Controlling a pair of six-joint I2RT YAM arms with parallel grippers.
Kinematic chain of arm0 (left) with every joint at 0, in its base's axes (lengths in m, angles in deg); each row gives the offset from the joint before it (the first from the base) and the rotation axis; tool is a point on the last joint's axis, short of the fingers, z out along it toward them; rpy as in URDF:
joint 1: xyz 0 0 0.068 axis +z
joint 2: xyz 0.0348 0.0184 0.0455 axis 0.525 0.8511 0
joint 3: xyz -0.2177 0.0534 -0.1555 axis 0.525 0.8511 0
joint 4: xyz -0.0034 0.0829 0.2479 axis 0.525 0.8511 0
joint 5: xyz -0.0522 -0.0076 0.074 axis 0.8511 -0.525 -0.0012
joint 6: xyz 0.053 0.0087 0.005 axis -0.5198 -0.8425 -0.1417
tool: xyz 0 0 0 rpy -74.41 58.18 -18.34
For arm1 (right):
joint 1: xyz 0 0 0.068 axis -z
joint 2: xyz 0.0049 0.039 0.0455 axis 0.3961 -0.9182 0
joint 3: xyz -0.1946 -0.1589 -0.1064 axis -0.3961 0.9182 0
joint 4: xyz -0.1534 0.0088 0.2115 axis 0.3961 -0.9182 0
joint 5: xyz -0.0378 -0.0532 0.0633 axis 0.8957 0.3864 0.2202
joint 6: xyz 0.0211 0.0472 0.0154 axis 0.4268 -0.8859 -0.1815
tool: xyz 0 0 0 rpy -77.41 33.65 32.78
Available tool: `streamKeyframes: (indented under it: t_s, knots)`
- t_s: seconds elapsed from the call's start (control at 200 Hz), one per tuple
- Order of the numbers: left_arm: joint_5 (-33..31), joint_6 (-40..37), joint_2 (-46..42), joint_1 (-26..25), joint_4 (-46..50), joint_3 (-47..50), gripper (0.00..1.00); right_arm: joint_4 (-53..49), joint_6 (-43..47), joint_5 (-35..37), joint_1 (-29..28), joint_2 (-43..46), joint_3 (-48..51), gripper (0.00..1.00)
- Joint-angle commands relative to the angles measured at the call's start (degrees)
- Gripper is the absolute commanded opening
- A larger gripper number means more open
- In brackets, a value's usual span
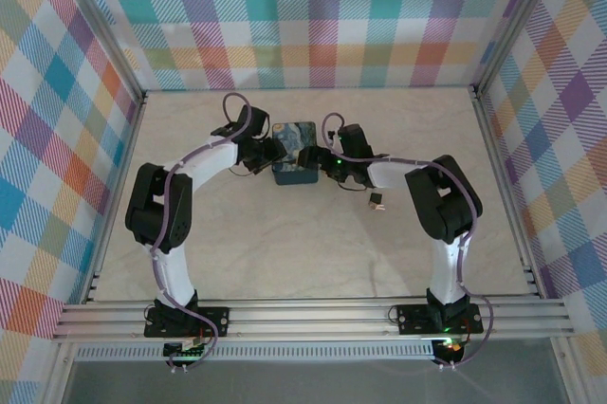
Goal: Unlock the padlock with the key
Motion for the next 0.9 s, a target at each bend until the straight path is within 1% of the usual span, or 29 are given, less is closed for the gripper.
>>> streamKeyframes:
  t_s: [0.0, 0.195, 0.26, 0.325, 0.375, 0.385, 0.415, 0.42, 0.43, 0.435, 0.455, 0.535, 0.595, 0.635, 0.675, 0.72, 0.775, 0.855, 0.895]
  knots:
    - [-3.85, -0.45, 3.22, 0.58, 4.26, 2.69, 0.55, -2.17, 1.86, -1.59, 1.37, 2.68, 1.82, 1.00]
    - [-1.63, -0.71, 2.37, 0.57, 4.04, 1.75, 0.54, -4.85, 4.16, -1.54, 3.66, 6.15, 2.89, 1.00]
    - [-0.81, -2.26, -0.17, 0.65, 4.01, 1.51, 0.55, -6.92, 6.24, -0.98, 4.29, 8.04, 3.11, 1.00]
    - [-2.00, -4.61, -3.90, 0.92, 4.69, 1.30, 0.58, -9.90, 9.11, -0.09, 5.29, 10.57, 3.26, 1.00]
    - [-3.60, -6.78, -6.99, 1.55, 5.45, 1.29, 0.63, -12.64, 11.45, 0.34, 6.76, 12.89, 3.49, 1.00]
    - [-3.90, -7.08, -7.58, 1.70, 5.55, 1.29, 0.70, -12.93, 11.97, 0.41, 7.11, 13.46, 3.65, 1.00]
    - [-5.21, -8.49, -9.27, 2.29, 5.97, 1.46, 0.87, -14.46, 13.49, 0.77, 8.20, 15.17, 4.31, 1.00]
    - [-5.46, -8.76, -9.55, 2.44, 6.05, 1.55, 0.89, -14.66, 13.78, 0.86, 8.36, 15.46, 4.46, 1.00]
    - [-5.99, -9.23, -10.02, 2.56, 6.25, 1.61, 0.96, -14.99, 14.40, 1.09, 8.83, 16.12, 4.79, 1.00]
    - [-6.25, -9.44, -10.28, 2.76, 6.28, 1.63, 0.98, -15.19, 14.73, 1.20, 8.94, 16.47, 4.96, 1.00]
    - [-7.24, -10.36, -11.32, 3.40, 6.37, 2.09, 1.00, -15.81, 15.88, 2.05, 9.78, 17.91, 5.61, 1.00]
    - [-11.97, -13.33, -15.59, 6.36, 4.29, 6.22, 1.00, -18.07, 20.33, 7.56, 13.48, 23.92, 9.84, 1.00]
    - [-16.79, -16.30, -19.33, 8.73, -1.29, 12.38, 1.00, -18.46, 23.41, 11.25, 16.79, 28.91, 13.38, 1.00]
    - [-20.99, -20.52, -22.28, 9.69, -6.93, 17.86, 1.00, -17.67, 25.10, 13.93, 18.93, 32.26, 15.99, 1.00]
    - [-24.96, -26.49, -25.58, 9.94, -16.39, 24.54, 1.00, -15.55, 27.21, 15.90, 20.83, 35.21, 18.97, 1.00]
    - [-28.66, -32.74, -28.87, 10.14, -24.95, 31.97, 1.00, -11.33, 30.27, 18.82, 22.37, 38.10, 22.86, 1.00]
    - [-30.95, -36.67, -30.70, 10.96, -29.84, 37.00, 1.00, -6.34, 33.41, 23.14, 22.75, 39.91, 26.91, 1.00]
    - [-31.39, -38.08, -29.44, 11.90, -35.01, 41.05, 1.00, 1.26, 35.43, 29.38, 23.55, 40.55, 31.31, 1.00]
    - [-31.76, -38.81, -28.51, 11.97, -39.76, 43.42, 1.00, 4.46, 35.36, 30.32, 24.43, 39.88, 32.83, 1.00]
